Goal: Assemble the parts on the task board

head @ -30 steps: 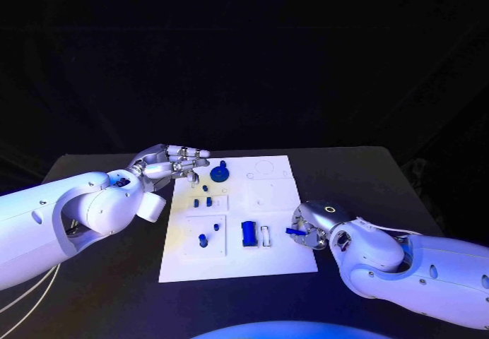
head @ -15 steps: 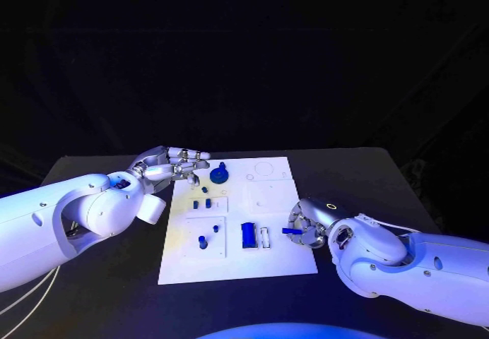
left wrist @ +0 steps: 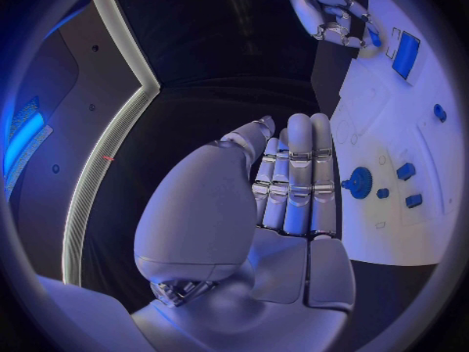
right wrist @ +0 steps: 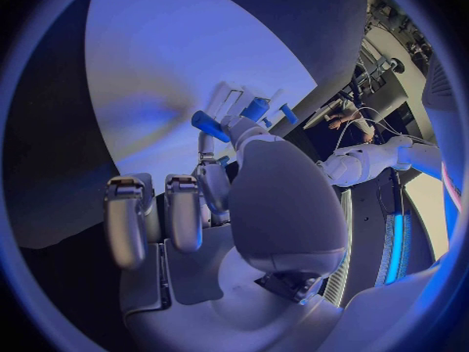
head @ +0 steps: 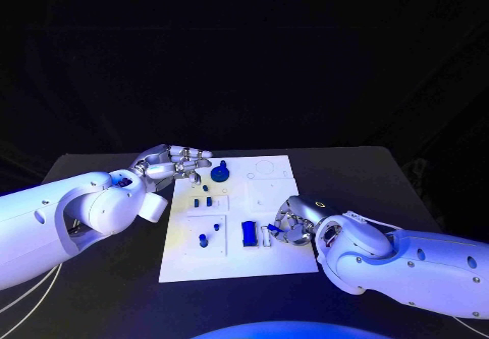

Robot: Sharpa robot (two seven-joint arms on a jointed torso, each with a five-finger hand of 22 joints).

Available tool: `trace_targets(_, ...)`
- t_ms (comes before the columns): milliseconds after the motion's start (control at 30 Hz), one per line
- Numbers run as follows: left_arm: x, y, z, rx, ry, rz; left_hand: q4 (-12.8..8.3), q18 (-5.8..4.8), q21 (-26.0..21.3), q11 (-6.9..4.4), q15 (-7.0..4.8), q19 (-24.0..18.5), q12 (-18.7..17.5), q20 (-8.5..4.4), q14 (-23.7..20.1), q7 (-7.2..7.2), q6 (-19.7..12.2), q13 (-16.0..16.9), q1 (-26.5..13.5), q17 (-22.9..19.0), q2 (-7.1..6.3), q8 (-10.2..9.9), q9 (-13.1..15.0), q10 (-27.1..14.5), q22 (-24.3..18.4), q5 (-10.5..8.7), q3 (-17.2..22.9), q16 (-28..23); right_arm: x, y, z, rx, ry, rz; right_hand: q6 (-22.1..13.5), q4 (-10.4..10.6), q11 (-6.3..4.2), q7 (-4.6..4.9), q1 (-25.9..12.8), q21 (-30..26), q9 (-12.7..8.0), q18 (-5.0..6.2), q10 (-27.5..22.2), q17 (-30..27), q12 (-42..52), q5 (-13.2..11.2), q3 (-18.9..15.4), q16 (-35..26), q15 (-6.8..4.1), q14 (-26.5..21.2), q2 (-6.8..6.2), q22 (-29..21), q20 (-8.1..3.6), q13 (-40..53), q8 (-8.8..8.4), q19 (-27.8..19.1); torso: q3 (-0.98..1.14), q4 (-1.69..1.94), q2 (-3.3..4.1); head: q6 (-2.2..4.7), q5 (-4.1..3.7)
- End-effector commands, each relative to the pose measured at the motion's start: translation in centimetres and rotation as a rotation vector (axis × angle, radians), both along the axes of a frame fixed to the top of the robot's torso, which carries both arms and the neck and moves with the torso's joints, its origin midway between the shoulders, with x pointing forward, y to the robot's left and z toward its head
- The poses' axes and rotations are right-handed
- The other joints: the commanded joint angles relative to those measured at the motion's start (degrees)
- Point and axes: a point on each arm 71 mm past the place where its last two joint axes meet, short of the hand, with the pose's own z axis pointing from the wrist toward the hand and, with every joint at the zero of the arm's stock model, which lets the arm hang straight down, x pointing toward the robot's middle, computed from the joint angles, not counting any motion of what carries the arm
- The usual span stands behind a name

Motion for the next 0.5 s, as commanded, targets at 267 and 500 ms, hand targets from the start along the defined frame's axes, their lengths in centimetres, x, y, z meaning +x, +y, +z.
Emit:
trace_targets(267, -0.11, -0.35, 0.13, -0.010, -0.005, -0.023, 0.0, 0.79, -0.4, 0.16, 0.01, -0.1, 0.2, 0.29, -0.3, 0.13, -0.4, 0.0, -0.1, -0.1, 0.20, 0.3, -0.1, -0.4, -0.1, 0.01, -0.2, -0.2, 0.12, 1.03, -0.76, 0.012, 0.056, 0.017, 1.5, 1.3, -0.31, -0.64, -2.9, 1.2, 0.6, -0.79, 1.6, 10.1, 2.6, 1.5, -1.0, 0.7, -0.69, 4.9, 0.57, 15.1, -0.66, 3.1, 0.84, 5.9, 0.04, -0.06, 0.00, -0.24, 0.14)
trace_targets(500, -0.14, -0.34, 0.13, -0.009, -0.003, -0.023, 0.0, 0.79, -0.4, 0.16, 0.01, -0.1, 0.2, 0.29, -0.3, 0.13, -0.4, 0.0, -0.1, -0.1, 0.20, 0.3, -0.1, -0.4, -0.1, 0.01, -0.2, -0.2, 0.37, 1.24, -1.20, -0.017, 0.081, 0.022, 1.7, 1.7, -0.41, -0.74, -4.0, 1.3, 0.7, -0.80, 1.9, 10.1, 3.2, 1.4, -1.5, 0.8, -0.78, 4.9, 0.73, 15.1, -0.76, 3.5, 0.93, 6.0, 0.05, -0.07, 0.01, -0.42, 0.22)
